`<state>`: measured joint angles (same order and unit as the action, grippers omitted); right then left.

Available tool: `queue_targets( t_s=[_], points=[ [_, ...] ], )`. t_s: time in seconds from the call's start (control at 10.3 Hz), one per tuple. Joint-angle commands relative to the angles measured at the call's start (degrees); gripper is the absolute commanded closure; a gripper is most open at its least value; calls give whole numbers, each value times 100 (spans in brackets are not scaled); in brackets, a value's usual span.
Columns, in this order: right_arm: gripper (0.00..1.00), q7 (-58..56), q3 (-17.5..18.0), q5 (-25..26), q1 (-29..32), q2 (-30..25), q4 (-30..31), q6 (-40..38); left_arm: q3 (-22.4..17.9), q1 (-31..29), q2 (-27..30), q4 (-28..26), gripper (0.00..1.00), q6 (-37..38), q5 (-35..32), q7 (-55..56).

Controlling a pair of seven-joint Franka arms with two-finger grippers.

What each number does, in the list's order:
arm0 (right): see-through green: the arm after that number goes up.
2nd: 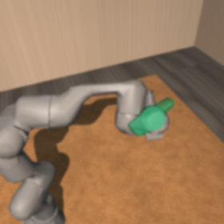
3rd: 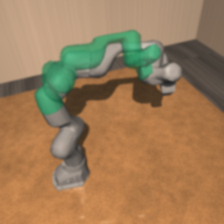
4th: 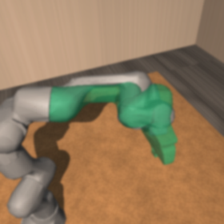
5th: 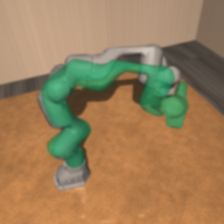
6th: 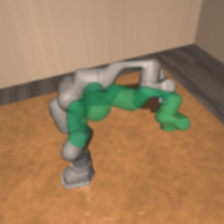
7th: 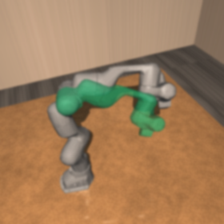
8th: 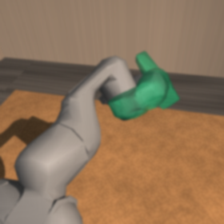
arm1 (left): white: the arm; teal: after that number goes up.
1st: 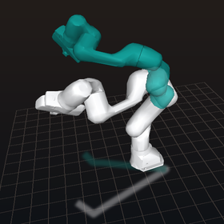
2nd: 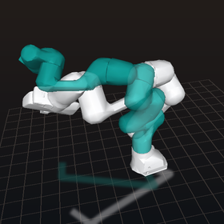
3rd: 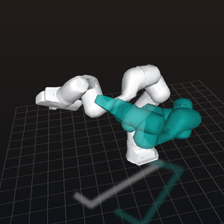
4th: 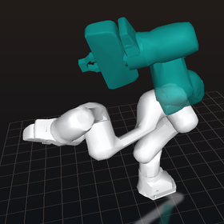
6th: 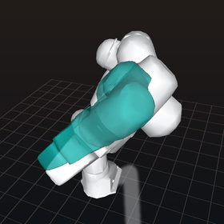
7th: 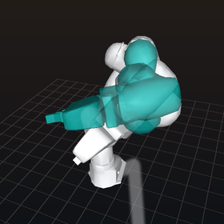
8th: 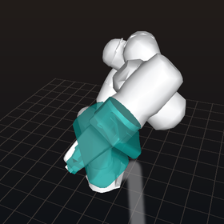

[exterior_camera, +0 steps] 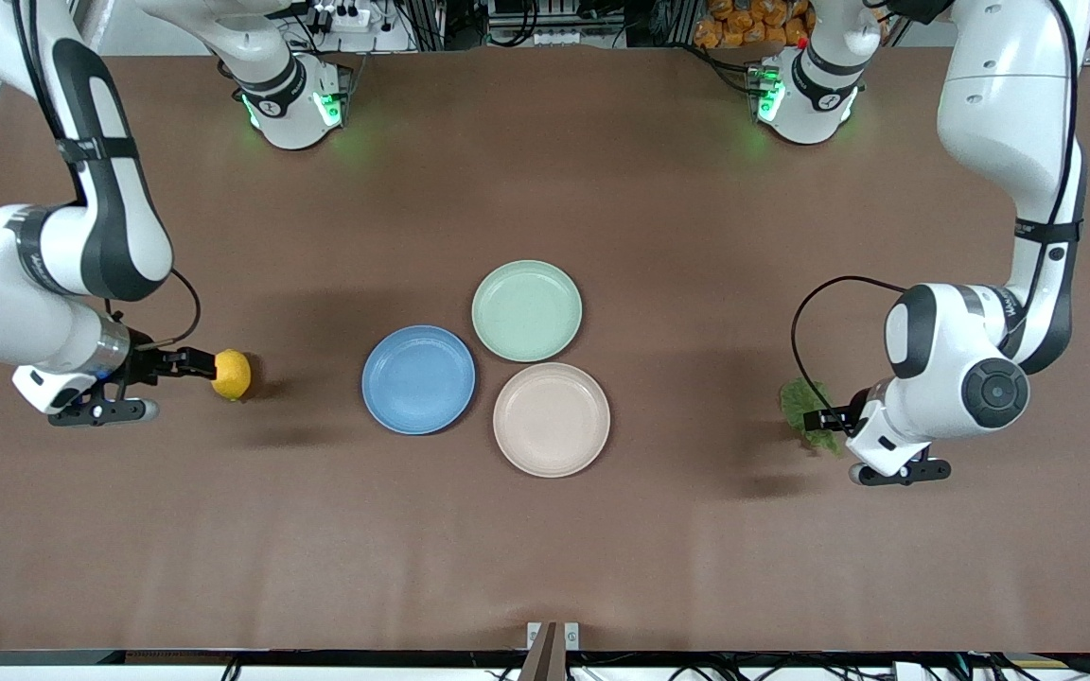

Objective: Pick lemon and lettuce from blue and beige plates

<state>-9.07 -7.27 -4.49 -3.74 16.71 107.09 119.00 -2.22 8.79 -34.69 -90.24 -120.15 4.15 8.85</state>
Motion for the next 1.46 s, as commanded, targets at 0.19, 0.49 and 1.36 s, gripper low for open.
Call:
queue_targets(
  t_s=[0.19, 0.49, 1.36],
  points=[
    [0, 326, 24, -17, 66, -816, 93, -692, 670, -632, 1120, -563, 0, 45, -387, 55],
    [0, 441, 50, 245, 66, -1160, -195, -1253, 1159, -1104, 1823, -1055, 0, 53, -687, 494],
    [0, 424, -2, 326, 66, -1205, -2481, -3654, 1163, -932, 3222, -629, 0, 1526, -608, 460]
  ],
)
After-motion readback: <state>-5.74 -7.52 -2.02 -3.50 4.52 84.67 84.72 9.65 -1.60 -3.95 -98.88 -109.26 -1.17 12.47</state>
